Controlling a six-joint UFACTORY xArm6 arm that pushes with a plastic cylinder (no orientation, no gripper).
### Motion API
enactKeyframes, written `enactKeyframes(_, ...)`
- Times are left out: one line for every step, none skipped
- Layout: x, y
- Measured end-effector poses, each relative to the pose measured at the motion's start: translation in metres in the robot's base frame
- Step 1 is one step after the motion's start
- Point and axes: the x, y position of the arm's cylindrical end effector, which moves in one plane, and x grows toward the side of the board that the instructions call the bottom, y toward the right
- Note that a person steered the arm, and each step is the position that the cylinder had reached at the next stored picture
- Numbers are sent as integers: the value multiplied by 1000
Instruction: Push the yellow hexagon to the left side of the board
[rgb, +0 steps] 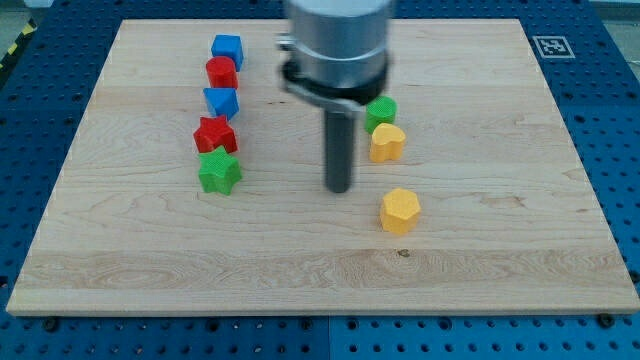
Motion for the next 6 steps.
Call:
enactKeyframes(0,81)
enactKeyframes(8,117)
enactKeyframes(35,99)
enactKeyframes(44,72)
enactKeyframes(44,44)
enactKeyframes(45,15)
